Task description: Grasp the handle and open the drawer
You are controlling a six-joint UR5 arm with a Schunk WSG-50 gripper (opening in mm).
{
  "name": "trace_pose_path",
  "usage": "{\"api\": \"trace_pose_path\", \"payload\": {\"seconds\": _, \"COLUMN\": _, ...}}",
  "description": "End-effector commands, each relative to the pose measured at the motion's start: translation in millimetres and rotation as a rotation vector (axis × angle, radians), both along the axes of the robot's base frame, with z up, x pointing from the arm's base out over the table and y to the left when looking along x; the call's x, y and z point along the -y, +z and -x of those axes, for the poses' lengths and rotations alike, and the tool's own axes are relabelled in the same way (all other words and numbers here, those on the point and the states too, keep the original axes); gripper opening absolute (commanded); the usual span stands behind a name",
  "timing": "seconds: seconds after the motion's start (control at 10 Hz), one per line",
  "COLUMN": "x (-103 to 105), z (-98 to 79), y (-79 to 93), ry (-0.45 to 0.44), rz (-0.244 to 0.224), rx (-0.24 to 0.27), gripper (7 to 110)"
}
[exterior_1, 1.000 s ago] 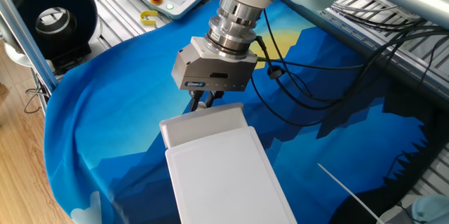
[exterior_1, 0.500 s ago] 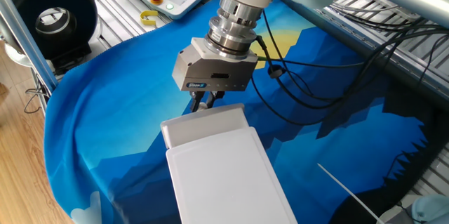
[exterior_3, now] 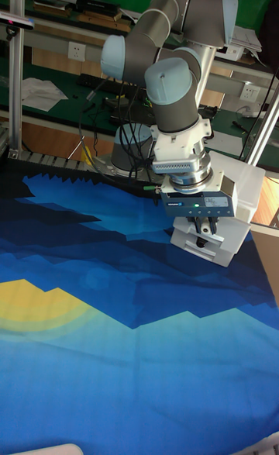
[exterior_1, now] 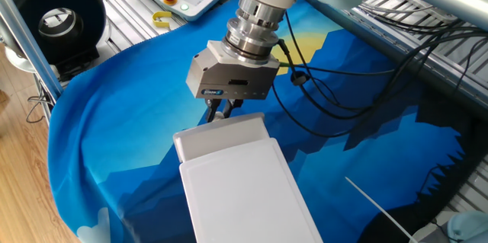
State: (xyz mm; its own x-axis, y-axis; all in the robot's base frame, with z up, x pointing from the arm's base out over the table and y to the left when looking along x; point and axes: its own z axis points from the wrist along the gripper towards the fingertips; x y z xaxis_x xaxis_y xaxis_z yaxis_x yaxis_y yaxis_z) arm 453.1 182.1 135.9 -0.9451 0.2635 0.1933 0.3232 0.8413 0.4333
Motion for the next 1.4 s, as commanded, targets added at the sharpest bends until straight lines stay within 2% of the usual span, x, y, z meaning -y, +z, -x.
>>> {"api": "trace_pose_path", "payload": {"seconds": 0.0, "x": -3, "z": -5.6, "y": 0.4, "ry": -0.014, "rz": -0.02, "rx": 0.007, "gripper": 7}}
{"api": "trace_pose_path", "payload": {"seconds": 0.4, "x": 0, "z": -9.9, "y": -10.5, "ry": -0.017, "rz": 0.0, "rx": 0.01, "gripper": 7}}
{"api": "trace_pose_path", "payload": {"seconds": 0.9, "x": 4, "z": -14.8, "y": -5.3, "ry": -0.008, "rz": 0.0, "rx": -0.007, "gripper": 7}}
{"api": "trace_pose_path", "payload": {"seconds": 1.3, "x": -1, "z": -19.7, "y": -0.6, "ry": -0.011, "rz": 0.001, "rx": -0.009, "gripper": 7}}
